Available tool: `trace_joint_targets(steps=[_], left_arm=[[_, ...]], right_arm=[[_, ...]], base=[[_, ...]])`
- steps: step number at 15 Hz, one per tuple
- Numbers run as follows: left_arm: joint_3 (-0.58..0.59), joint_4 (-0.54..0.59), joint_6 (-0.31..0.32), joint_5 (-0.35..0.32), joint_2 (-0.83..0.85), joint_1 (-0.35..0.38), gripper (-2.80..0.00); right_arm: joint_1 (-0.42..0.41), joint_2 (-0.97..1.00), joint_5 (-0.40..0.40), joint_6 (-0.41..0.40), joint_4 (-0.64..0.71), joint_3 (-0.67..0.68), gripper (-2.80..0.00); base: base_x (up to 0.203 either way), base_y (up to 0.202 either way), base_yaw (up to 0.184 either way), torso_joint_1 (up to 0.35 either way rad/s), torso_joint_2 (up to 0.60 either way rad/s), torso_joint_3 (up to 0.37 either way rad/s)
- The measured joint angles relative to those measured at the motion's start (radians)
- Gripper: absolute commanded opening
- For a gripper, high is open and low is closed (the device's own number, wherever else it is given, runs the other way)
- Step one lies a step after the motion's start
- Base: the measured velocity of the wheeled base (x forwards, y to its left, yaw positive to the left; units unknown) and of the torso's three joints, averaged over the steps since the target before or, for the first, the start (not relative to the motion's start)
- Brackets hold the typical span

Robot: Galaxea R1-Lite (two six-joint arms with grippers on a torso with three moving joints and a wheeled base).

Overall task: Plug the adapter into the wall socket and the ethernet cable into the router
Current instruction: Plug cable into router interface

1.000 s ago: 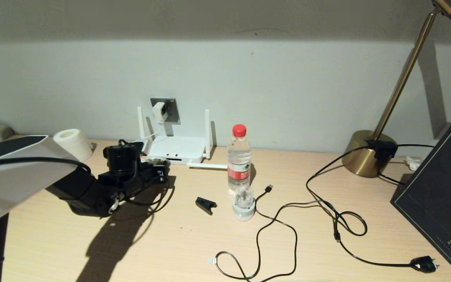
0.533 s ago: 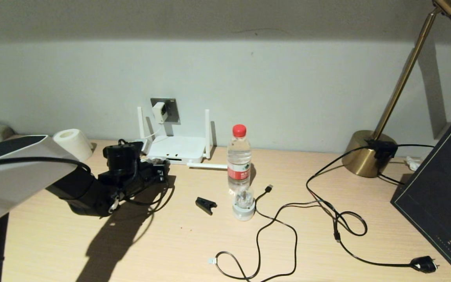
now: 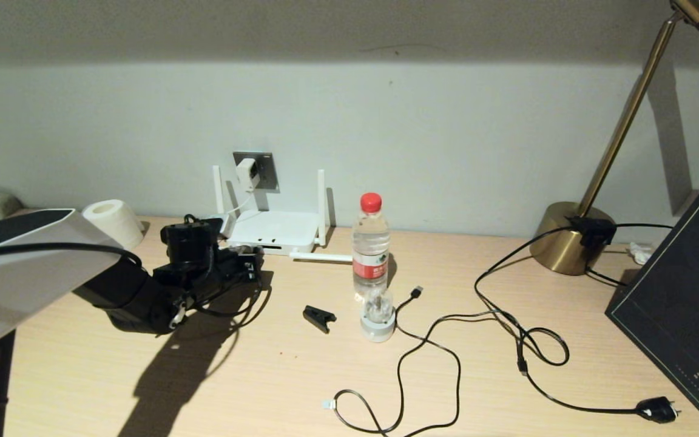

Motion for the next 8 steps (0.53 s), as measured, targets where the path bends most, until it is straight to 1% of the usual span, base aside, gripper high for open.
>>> trace_joint_targets(steps=[8], left_arm=[[-0.011,0.006,0.000,0.000,0.004,-0.001,-2.80]], right_arm=[[0.000,0.000,0.000,0.000,0.000,0.000,-2.80]], base=[[0.000,0.000,0.000,0.000,0.00,0.000]])
